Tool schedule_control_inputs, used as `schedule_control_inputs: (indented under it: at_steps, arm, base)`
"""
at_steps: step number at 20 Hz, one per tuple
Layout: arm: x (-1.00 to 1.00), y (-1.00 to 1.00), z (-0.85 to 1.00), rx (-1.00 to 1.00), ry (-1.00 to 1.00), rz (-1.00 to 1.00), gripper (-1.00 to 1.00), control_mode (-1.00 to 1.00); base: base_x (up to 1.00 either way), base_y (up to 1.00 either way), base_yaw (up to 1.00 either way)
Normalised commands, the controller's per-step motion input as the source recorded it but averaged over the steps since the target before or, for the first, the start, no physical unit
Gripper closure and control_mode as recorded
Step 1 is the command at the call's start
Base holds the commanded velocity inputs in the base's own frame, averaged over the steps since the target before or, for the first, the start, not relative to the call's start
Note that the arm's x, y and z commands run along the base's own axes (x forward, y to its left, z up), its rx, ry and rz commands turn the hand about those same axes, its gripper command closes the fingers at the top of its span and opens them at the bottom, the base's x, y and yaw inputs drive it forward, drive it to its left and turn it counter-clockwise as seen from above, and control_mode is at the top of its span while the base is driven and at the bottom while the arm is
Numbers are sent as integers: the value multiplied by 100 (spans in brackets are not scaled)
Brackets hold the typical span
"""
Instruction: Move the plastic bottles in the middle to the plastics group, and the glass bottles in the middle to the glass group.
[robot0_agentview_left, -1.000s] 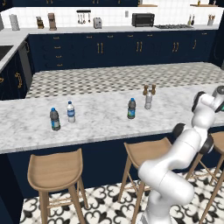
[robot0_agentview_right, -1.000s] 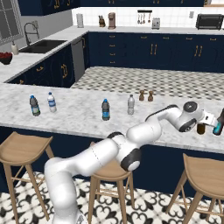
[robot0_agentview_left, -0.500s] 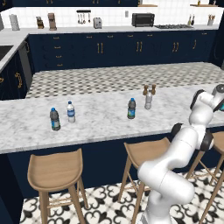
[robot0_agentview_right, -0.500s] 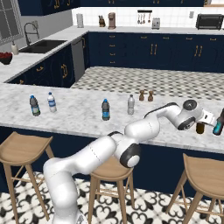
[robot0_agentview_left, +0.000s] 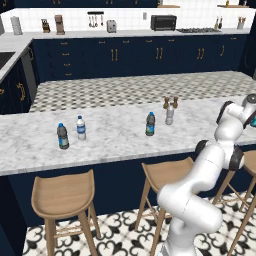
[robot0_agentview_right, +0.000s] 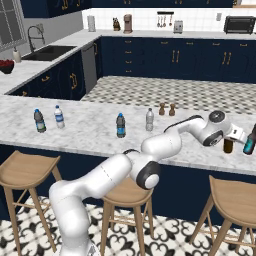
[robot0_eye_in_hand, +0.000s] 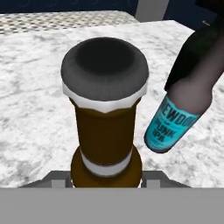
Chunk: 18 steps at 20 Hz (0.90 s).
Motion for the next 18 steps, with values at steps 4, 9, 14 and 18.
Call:
schedule_control_inputs:
  at_steps: [4, 9, 14, 18]
  arm:
    - [-1, 0, 0, 7, 12, 2, 100, -100]
    - [0, 0, 15, 11, 9, 2, 100, -100]
    - [0, 0, 4, 23, 3, 1, 100, -100]
    - [0, 0, 25, 15, 20, 0, 100, -100]
  base:
    - [0, 0, 0]
    - [0, 0, 0]
    - [0, 0, 0]
    - [0, 0, 0]
